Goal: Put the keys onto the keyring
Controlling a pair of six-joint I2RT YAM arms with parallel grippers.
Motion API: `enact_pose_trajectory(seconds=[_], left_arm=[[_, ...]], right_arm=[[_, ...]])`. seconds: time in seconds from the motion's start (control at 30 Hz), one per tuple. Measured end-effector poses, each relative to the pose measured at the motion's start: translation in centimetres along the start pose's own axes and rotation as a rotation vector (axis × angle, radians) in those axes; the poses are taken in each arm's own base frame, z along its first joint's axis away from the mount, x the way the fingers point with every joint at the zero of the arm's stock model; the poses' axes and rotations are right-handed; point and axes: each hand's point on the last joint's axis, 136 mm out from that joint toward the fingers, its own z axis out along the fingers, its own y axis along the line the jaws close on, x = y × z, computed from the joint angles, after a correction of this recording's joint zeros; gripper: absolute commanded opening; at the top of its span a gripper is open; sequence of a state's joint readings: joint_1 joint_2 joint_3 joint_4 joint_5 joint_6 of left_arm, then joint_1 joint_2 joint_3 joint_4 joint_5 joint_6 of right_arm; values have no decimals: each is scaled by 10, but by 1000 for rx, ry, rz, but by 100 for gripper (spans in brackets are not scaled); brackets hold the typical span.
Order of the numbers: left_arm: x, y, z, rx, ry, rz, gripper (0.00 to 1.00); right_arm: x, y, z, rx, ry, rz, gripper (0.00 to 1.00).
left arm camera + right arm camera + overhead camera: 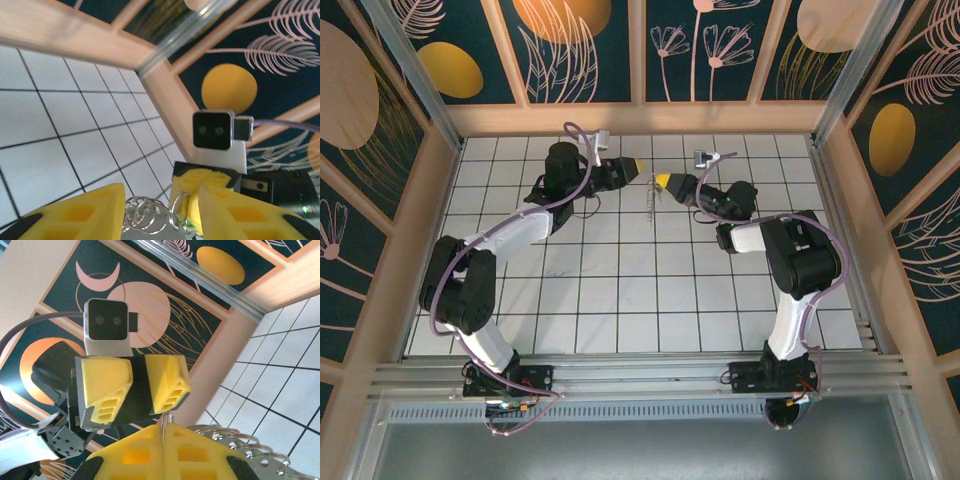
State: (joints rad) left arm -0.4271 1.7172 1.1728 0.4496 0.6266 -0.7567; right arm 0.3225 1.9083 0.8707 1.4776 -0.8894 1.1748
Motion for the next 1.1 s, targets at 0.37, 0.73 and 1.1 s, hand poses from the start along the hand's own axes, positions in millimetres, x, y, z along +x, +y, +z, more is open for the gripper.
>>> enact_pose_trajectory(seconds=[0.37, 0.73, 1.1], left_arm=[[18, -12, 8, 154, 83, 23, 31], [27, -11, 14, 207, 116, 2, 31], [33, -15, 13, 248, 127, -9, 31]], right_arm=[[8, -3, -6, 6, 31, 21, 0], [8, 16, -11, -7, 34, -1, 0], [7, 17, -11, -9, 34, -3, 0]])
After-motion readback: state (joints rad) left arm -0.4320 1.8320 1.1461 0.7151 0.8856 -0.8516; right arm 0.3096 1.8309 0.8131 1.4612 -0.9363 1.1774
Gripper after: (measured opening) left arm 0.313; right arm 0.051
